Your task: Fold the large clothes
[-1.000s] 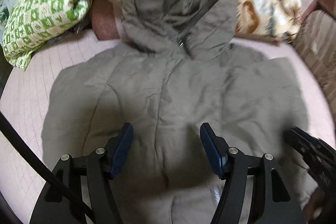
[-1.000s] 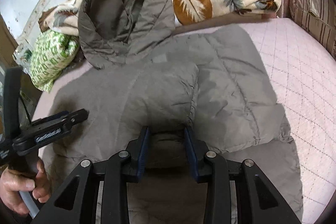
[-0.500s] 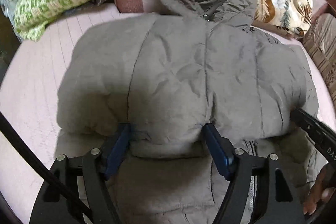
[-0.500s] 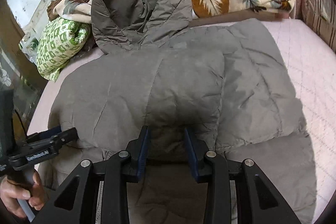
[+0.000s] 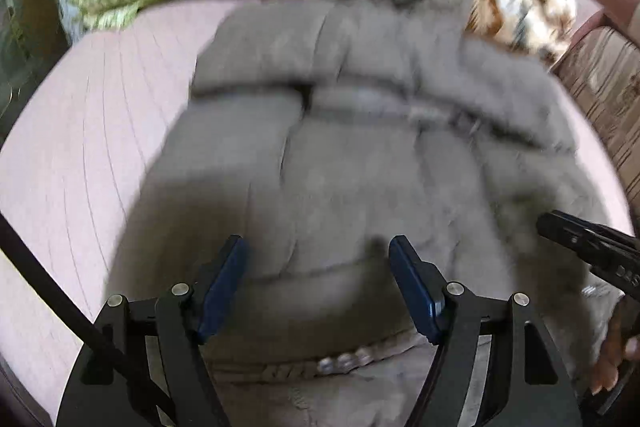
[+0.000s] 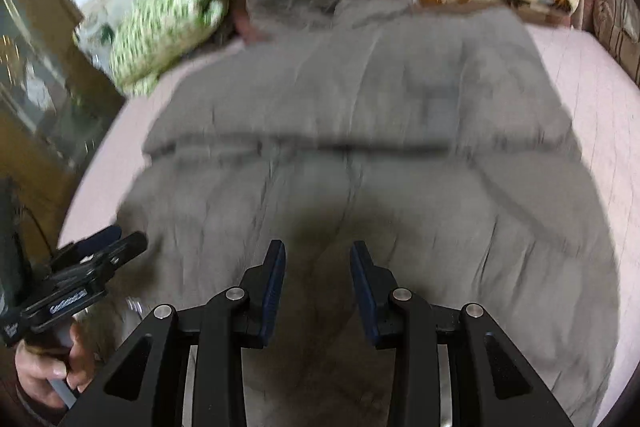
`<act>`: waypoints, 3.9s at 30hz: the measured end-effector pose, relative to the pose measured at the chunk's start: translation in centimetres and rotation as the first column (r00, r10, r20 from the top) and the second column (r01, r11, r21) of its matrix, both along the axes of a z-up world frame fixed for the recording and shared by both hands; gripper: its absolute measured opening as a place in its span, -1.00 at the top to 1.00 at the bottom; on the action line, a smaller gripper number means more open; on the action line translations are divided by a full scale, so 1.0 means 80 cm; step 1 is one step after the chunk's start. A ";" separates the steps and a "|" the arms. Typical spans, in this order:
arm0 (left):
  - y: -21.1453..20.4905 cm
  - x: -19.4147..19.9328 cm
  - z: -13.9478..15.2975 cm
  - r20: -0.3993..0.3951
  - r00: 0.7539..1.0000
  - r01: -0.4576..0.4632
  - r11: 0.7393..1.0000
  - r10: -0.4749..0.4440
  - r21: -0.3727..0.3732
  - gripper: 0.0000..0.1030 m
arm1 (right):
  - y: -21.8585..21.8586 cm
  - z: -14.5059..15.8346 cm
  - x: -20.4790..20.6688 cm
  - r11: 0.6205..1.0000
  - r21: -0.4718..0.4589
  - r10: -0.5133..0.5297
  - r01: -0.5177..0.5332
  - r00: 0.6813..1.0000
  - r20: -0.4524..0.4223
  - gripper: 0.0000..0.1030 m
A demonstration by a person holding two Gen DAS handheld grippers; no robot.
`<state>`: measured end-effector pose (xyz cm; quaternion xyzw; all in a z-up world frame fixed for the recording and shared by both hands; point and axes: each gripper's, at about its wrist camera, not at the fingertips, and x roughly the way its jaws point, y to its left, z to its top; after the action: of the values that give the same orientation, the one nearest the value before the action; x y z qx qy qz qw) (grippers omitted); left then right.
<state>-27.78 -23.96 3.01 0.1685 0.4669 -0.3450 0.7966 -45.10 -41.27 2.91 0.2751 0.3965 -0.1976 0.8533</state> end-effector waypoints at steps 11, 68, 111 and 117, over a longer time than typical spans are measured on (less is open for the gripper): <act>-0.019 -0.008 0.077 0.175 0.985 0.031 0.991 -0.008 -0.129 -0.54 | -0.005 0.031 -0.041 0.997 0.050 -0.065 0.061 0.994 0.085 0.28; -0.035 0.068 0.086 0.231 0.965 -0.058 0.957 0.127 -0.283 -0.65 | -0.148 0.300 0.199 0.970 0.012 -0.228 0.244 0.888 0.400 0.85; -0.026 0.080 0.086 0.224 0.962 -0.092 0.958 0.156 -0.271 -0.65 | -0.087 0.132 0.111 0.922 -0.278 -0.218 0.268 0.956 0.198 0.14; -0.027 0.087 0.084 0.215 0.964 -0.098 0.959 0.158 -0.267 -0.65 | -0.129 0.019 0.158 0.963 -0.157 -0.223 0.221 0.975 -0.001 0.14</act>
<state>-20.80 -26.15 9.72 0.0736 0.3316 -0.3271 0.8818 -32.46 -51.60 4.41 0.2483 0.3546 -0.3250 0.8408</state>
